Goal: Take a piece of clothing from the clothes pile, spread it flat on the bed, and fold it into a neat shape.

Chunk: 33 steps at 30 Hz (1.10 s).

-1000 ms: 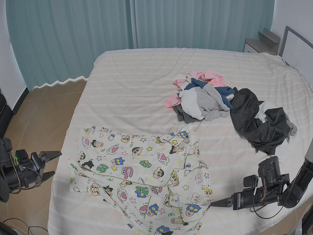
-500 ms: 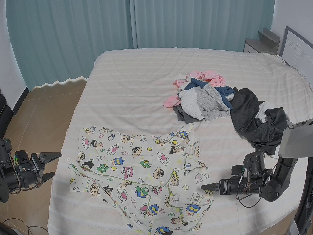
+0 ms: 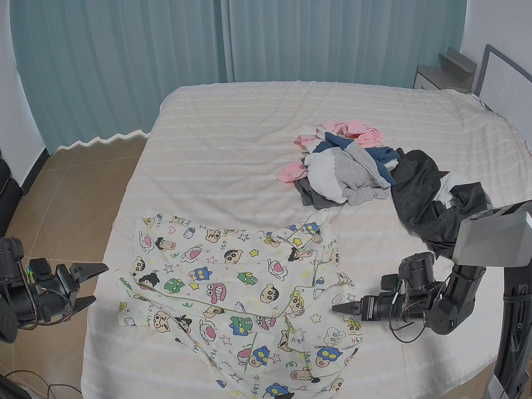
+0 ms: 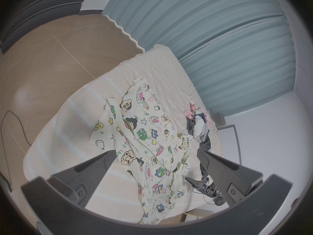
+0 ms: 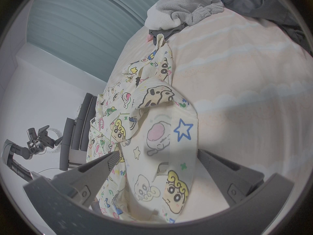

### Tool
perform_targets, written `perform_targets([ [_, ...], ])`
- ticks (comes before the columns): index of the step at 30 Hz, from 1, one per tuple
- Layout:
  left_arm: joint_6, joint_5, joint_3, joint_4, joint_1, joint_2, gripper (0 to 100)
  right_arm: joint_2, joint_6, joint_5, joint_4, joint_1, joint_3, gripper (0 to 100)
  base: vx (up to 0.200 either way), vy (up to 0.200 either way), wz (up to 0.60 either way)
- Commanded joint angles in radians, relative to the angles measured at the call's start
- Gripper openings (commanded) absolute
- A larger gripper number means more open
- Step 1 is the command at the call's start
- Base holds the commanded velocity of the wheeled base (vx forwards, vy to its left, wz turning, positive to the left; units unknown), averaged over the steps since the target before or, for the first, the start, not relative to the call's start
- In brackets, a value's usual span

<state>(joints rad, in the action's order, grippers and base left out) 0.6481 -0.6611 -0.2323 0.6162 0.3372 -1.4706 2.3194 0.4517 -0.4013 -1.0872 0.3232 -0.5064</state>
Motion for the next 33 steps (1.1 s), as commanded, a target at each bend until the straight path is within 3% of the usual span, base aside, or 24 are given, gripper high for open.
perform_targets([
  [1,0.001,0.0,0.001,0.0,0.0,-0.01,100,0.038,0.001,-0.001,0.001,0.002,-0.032,100,0.0,0.0,0.0],
  [4,0.001,0.0,0.001,0.0,0.0,-0.01,100,0.046,0.001,-0.001,0.001,0.004,-0.038,100,0.0,0.0,0.0],
  [5,0.001,0.0,0.001,0.0,0.0,-0.01,100,0.051,0.001,-0.001,0.001,0.004,-0.04,0,0.0,0.0,0.0],
  [33,0.001,0.001,-0.001,0.002,0.0,-0.011,100,-0.011,0.001,0.002,0.033,-0.185,-0.147,0,0.0,0.0,0.0],
])
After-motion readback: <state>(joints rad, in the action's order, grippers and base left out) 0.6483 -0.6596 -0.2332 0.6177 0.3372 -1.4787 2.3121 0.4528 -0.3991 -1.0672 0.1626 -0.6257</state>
